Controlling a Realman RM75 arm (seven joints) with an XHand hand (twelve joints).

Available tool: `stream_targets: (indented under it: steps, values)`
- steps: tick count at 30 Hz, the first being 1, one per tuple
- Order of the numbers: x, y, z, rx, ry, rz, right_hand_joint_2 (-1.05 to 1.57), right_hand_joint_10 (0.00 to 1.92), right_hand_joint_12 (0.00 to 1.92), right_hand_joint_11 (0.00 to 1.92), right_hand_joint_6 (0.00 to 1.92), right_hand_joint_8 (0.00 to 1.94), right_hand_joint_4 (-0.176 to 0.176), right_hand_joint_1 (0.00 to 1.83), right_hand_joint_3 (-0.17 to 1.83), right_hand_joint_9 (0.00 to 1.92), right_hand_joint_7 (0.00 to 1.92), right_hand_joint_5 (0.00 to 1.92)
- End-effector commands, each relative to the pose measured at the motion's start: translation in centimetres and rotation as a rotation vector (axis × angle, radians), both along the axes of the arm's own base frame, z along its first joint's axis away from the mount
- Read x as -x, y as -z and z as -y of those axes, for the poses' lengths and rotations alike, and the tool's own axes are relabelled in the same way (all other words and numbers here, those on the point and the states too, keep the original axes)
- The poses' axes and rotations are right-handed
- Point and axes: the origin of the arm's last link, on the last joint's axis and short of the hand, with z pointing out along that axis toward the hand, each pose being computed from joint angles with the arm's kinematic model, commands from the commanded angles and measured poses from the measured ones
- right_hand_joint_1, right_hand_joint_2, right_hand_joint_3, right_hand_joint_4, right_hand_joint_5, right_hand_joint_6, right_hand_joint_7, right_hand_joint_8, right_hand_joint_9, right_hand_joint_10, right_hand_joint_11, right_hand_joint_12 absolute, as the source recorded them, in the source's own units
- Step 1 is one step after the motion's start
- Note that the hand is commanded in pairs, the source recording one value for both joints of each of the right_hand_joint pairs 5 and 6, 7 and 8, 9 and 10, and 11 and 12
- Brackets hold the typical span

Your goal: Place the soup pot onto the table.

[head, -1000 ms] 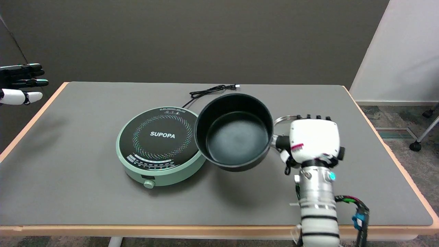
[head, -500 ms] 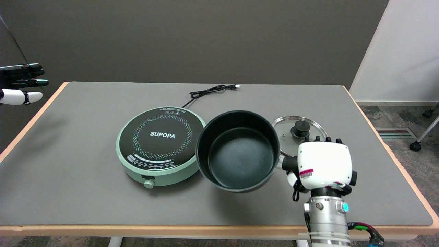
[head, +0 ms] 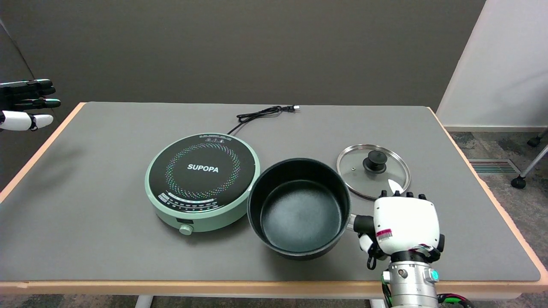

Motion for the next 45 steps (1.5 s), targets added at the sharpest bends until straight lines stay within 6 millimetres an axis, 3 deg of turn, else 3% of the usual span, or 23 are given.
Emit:
stream_targets:
  steps: [1,31,33,36,38,42,45]
  values:
    - [1.6,-0.6,-0.2,0.018,0.063,0.075,1.26,1.78,1.78,1.78,1.78,1.78,-0.079,0.92,0.70,1.78,1.78,1.78]
    - [2.8,-1.0,0.9,0.019,0.121,0.096,1.26,1.77,1.77,1.77,1.77,1.77,-0.079,0.92,0.68,1.77,1.77,1.77]
    - [2.9,-1.0,1.0,0.020,0.130,0.101,1.22,1.65,1.65,1.65,1.65,1.65,-0.083,0.92,0.69,1.65,1.65,1.65]
    - [3.1,-1.0,1.1,0.020,0.139,0.106,1.04,1.38,1.38,1.38,1.38,1.38,-0.076,0.93,0.89,1.38,1.38,1.38]
    - [3.1,-1.0,1.1,0.021,0.140,0.109,0.84,1.18,1.18,1.18,1.18,1.18,-0.028,0.95,1.18,1.18,1.18,1.18]
    - [3.0,-1.1,1.2,0.021,0.136,0.107,0.73,1.07,1.07,1.07,1.07,1.07,0.010,0.94,1.40,1.07,1.07,1.07]
    - [3.0,-1.1,1.3,0.020,0.134,0.107,0.67,1.03,1.03,1.03,1.03,1.03,0.032,0.95,1.46,1.03,1.03,1.03]
